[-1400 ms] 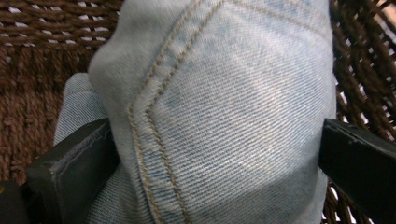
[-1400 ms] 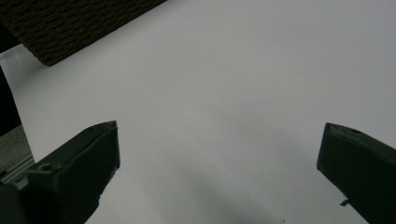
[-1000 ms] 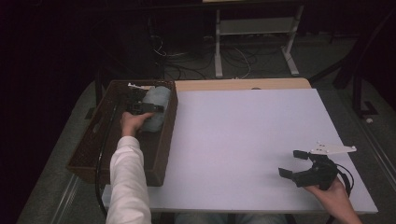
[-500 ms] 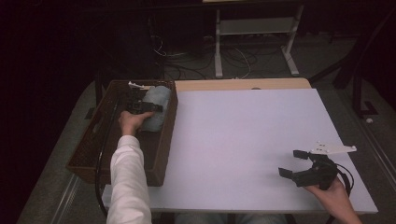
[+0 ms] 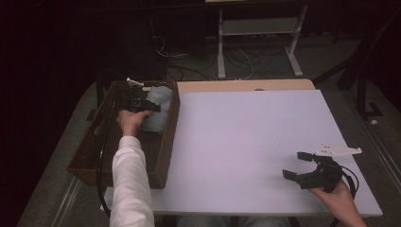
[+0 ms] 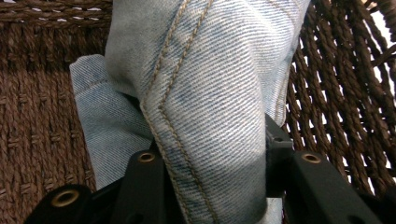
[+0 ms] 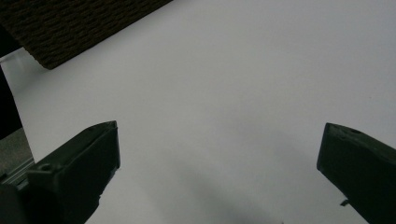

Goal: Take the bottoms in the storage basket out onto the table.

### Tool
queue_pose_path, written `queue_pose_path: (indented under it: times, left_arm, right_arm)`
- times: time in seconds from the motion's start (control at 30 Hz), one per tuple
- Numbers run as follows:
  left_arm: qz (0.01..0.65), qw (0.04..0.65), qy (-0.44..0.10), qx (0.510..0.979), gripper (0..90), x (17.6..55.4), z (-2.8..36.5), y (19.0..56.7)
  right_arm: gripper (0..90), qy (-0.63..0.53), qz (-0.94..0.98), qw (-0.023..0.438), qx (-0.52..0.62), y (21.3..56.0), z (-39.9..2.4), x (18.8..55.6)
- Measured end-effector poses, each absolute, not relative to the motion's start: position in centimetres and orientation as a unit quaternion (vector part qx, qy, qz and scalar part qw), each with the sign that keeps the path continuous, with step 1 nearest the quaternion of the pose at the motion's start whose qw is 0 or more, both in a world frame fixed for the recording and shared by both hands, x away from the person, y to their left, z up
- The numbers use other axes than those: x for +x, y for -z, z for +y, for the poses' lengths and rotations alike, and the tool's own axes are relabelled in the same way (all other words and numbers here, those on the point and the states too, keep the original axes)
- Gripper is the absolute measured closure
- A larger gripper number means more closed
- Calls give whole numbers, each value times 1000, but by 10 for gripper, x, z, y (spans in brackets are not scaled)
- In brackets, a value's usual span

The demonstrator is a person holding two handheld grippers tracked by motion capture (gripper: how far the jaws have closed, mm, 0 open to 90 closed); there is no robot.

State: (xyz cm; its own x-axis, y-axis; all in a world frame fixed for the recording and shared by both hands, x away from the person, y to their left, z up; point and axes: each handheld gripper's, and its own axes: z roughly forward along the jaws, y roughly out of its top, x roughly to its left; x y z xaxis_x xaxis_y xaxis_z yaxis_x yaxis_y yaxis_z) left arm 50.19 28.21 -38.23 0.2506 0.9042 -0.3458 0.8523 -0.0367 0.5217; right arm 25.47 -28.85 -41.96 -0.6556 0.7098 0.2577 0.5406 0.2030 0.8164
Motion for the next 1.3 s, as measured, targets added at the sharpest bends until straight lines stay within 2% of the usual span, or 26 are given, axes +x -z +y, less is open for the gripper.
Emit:
queue_pose_path:
  times: [0.43,1.3]
  left_arm:
    - [609,328,-45,721,661,495,281,369]
    - [609,360,-58,704,664,460,304,318]
  right_arm:
    - [0,-485,770,87,406,419,-288,255]
    - [0,-494,766,87,402,416,-286,252]
